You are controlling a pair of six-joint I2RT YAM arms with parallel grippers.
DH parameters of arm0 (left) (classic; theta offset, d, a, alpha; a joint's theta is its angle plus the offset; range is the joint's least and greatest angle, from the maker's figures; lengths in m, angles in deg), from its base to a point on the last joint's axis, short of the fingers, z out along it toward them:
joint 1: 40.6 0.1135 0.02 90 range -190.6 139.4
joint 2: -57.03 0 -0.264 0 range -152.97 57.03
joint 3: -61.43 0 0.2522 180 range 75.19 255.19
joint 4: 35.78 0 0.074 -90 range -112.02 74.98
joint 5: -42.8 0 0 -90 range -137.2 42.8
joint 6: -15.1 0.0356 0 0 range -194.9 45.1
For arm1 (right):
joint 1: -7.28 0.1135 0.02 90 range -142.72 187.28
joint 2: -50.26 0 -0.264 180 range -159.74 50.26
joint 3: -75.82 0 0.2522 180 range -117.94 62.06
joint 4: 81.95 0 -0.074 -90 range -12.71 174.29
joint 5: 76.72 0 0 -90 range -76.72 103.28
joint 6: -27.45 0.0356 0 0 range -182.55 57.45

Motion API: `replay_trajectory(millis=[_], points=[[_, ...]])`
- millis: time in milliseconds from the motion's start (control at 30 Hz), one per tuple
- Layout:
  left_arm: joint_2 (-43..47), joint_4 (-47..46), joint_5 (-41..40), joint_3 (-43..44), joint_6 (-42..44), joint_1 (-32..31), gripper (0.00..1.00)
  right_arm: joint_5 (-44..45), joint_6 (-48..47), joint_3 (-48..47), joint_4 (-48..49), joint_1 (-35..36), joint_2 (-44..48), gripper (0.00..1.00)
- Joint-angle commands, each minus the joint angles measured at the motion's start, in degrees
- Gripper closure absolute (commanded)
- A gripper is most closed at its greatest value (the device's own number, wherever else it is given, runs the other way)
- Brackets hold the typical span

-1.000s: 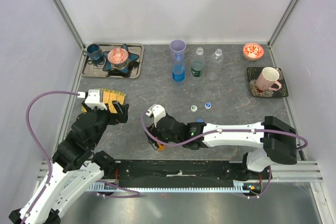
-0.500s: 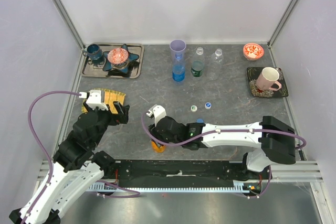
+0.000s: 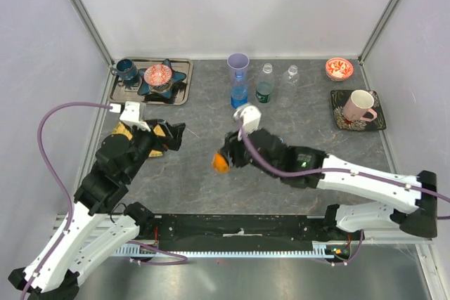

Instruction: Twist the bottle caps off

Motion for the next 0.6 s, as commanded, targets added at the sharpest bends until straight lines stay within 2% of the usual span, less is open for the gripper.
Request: replay_trajectory(millis=[0,33,100,200,233,300,333,367,400,567], points=[[-4.82,-12.20,12.36,5.22,1.07,-0.01,0.00,-0.18,3.32,-7.32,-6.67,-6.67,3.54,0.99],[-5.96,-14.91,17.87,6.27,-0.33,0.07,0.00,-1.07,3.67,-8.11,-7.29,-9.56,4.68,1.00],[-9.12,-18.26,23.69,6.89,-2.00,0.51,0.00,-3.96,4.02,-9.96,-8.78,-12.39,6.00,1.00],[-14.99,-27.38,39.32,8.03,-6.13,1.39,0.01,-6.25,4.38,-12.68,-11.50,-16.61,7.15,1.00],[-16.85,-29.94,50.51,8.56,-9.45,2.78,0.01,-6.61,4.29,-13.30,-12.13,-18.10,7.41,1.00],[-23.50,-41.35,63.13,8.74,-14.99,5.07,0.01,-7.66,4.29,-14.88,-13.44,-19.51,8.29,1.00],[-25.12,-45.22,69.36,8.04,-21.54,5.34,0.01,-8.28,4.20,-15.41,-13.80,-20.65,8.47,1.00],[-26.79,-53.35,71.34,7.43,-24.13,5.61,0.01,-9.33,4.20,-16.20,-13.98,-21.27,8.73,1.00],[-27.76,-55.78,73.01,6.90,-25.81,5.87,0.01,-10.73,4.38,-16.55,-14.06,-21.89,8.91,1.00],[-31.37,-50.89,76.55,8.74,-20.04,5.87,0.01,-23.04,4.90,-20.32,-13.98,-24.09,8.38,1.00]])
